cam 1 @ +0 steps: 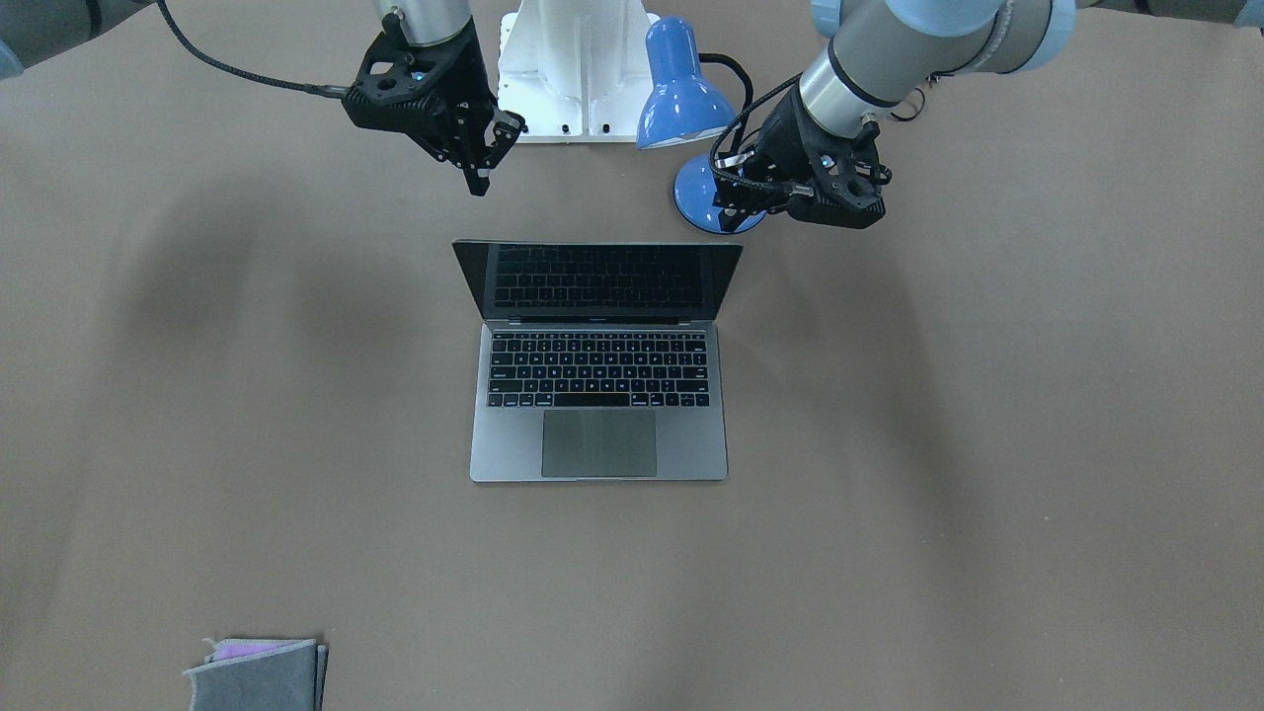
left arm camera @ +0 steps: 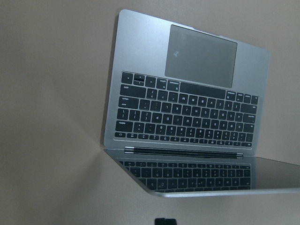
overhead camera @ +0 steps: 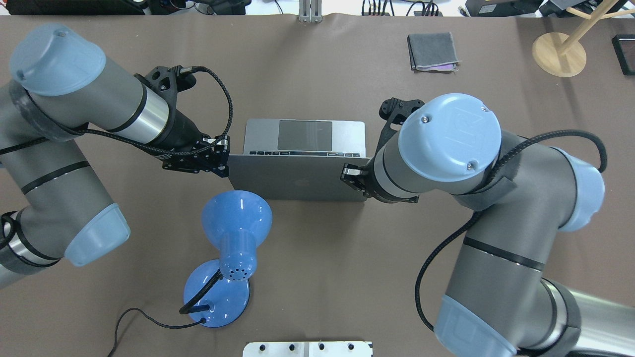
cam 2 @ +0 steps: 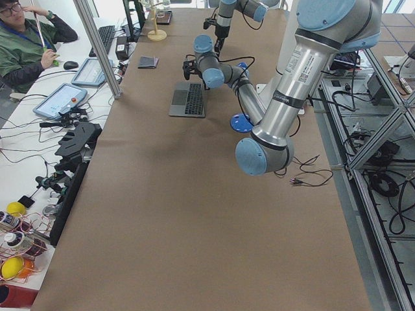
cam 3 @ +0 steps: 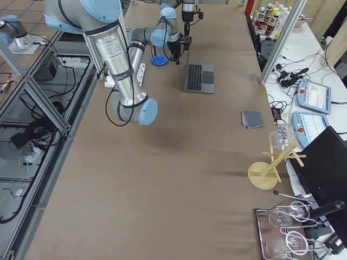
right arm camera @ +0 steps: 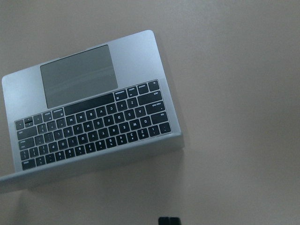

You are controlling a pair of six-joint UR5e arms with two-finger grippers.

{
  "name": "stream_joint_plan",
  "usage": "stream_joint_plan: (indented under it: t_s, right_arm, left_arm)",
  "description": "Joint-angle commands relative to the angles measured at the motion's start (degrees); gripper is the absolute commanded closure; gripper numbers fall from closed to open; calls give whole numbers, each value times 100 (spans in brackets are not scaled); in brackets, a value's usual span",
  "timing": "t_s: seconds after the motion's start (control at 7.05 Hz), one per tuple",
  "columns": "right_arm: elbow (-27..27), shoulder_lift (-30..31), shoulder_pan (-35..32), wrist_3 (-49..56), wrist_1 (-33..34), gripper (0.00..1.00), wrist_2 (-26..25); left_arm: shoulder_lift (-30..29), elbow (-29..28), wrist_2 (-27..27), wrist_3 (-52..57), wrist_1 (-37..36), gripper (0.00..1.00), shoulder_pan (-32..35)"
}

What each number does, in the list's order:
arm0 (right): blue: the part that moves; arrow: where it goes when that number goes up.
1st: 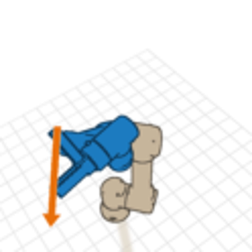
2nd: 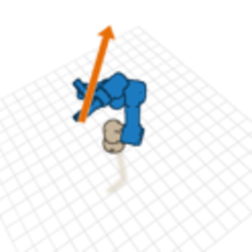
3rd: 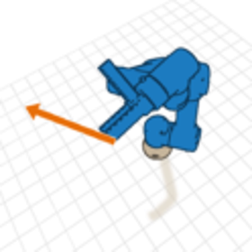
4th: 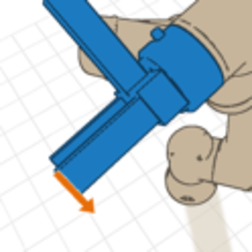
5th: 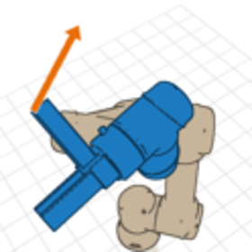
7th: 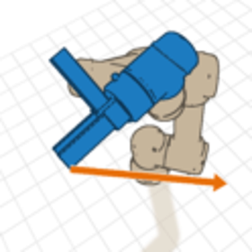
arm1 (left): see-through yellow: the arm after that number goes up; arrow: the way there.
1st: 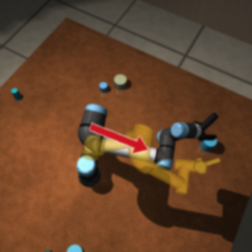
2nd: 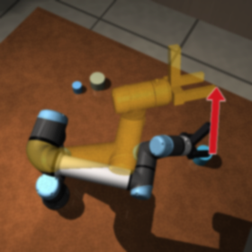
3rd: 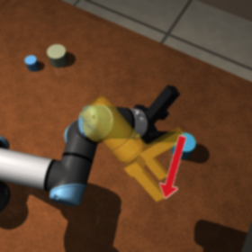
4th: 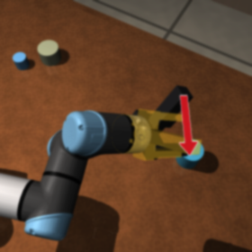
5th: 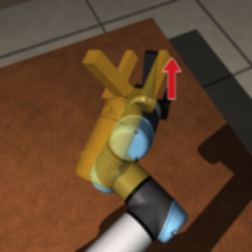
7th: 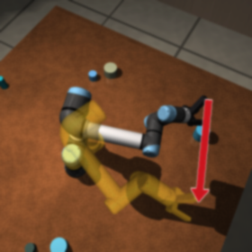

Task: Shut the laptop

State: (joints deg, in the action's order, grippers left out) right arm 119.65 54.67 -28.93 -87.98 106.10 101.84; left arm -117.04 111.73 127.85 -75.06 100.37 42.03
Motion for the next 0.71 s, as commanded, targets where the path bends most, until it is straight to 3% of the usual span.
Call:
stream_joint_plan:
  t_s: [0.0, 0.57]
  right_arm:
    - [-442, -316, -165, 0, -115, 100, 3]
    - [-935, -352, -403, 88, -529, 100, 12]
  left_arm:
    - [-3, -2, -50, 0, 0, 100, -10]
    - [-38, -81, -50, 44, 9, 100, -10]
